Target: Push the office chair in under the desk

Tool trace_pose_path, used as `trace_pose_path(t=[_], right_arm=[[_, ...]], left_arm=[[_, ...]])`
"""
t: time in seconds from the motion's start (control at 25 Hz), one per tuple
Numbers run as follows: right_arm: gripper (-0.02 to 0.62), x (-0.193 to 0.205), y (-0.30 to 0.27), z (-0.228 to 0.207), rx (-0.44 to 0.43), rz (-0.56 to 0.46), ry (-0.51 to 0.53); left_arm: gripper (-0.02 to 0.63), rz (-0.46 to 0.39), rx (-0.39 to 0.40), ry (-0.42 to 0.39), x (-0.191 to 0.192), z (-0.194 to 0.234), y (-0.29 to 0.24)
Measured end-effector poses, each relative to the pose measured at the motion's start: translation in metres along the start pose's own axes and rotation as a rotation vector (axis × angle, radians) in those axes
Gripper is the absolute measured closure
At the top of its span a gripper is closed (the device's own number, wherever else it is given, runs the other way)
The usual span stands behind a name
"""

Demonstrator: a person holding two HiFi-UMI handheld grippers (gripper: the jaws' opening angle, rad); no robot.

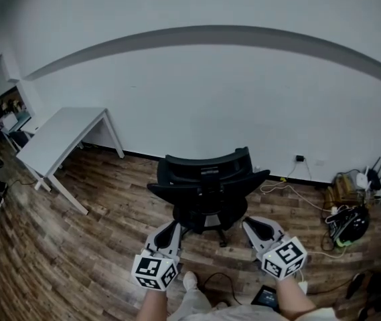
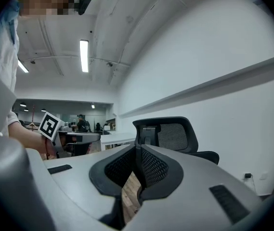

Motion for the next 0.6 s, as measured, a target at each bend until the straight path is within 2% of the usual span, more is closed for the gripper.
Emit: trace_pose_path(t=[0.16, 0.32, 0.6], right_arm=[[0.554, -0.005, -0.019, -0.015, 0.007, -0.002, 0.003], [0.498, -0.004, -0.037, -0.029, 0.015, 0.005, -0.006], [0.440, 0.001, -0.066, -0.055, 0.057, 0.030, -0.031]], left_arm=[[0.597, 0.004, 0.002, -0.009, -0.006, 0.018, -0.023], [0.488, 0.026, 0.004, 0.005, -0.008, 0.040, -0.043], [0.467, 0.037, -0.003, 0.016, -0.013, 0.071, -0.070]])
Point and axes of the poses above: the fingertips, and each gripper's own axes: y backward along the fingers, z to its left, x out of its underside, the point moved 2 cm from there along y, backward along the fingers, and after that the axes turned 5 degrees about y, right-handed, at the moved point
